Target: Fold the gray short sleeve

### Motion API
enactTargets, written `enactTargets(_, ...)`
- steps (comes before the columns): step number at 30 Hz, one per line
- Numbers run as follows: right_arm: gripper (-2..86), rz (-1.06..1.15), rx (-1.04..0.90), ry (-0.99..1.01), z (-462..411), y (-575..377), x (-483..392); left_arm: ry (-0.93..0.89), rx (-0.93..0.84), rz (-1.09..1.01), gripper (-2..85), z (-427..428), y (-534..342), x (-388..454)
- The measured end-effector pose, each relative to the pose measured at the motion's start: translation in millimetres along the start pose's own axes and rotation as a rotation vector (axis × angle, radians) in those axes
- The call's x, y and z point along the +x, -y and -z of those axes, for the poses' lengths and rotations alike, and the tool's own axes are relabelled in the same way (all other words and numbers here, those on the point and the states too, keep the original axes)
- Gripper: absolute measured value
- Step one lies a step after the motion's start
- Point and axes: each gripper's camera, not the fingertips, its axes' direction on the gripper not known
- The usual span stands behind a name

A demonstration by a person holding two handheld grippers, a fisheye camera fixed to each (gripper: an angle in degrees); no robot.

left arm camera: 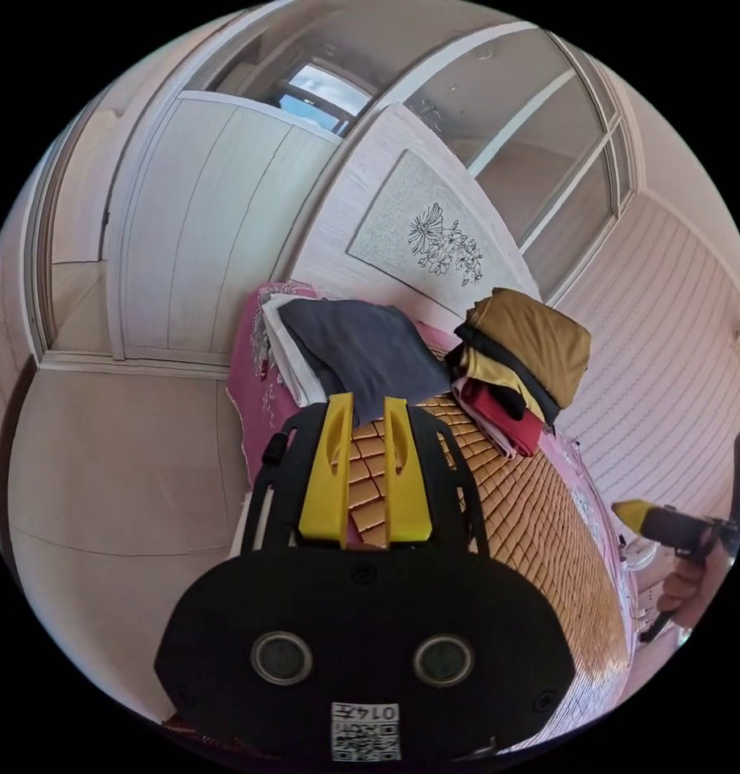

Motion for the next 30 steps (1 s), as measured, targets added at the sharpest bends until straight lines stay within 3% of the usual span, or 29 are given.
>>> enactTargets(8, 7.5, 0.066, -0.051, 0.055, -148.2, 126.8, 37.3, -0.044, -0.121, 0.019, 6.8, -61.0, -14.8, -35.4)
enactTargets(12, 9.6, -0.015, -0.066, 0.033, -216.1, 166.1, 54.8, -0.030, -0.134, -0.004, 6.8, -82.3, -21.3, -32.6)
enactTargets(16, 6.2, -0.116, -0.099, 0.119, -256.6, 184.9, 71.4, -0.031, -0.150, 0.038, 5.9, -104.4, -25.5, -40.0)
enactTargets(21, 1.7, -0.043, -0.102, 0.125, -255.6, 191.2, 69.4, -0.011, -0.209, 0.060, -0.1, -132.5, -25.4, -42.4)
enactTargets(26, 0.5, -0.007, -0.008, 0.189, -211.5, 181.1, 65.9, -0.108, -0.215, 0.090, -0.9, -140.5, -13.6, -46.0)
enactTargets(30, 0.2, 0.034, 0.011, 0.117, -163.7, 154.1, 57.7, -0.332, -0.319, -0.007, -1.0, -144.9, 8.9, -6.3)
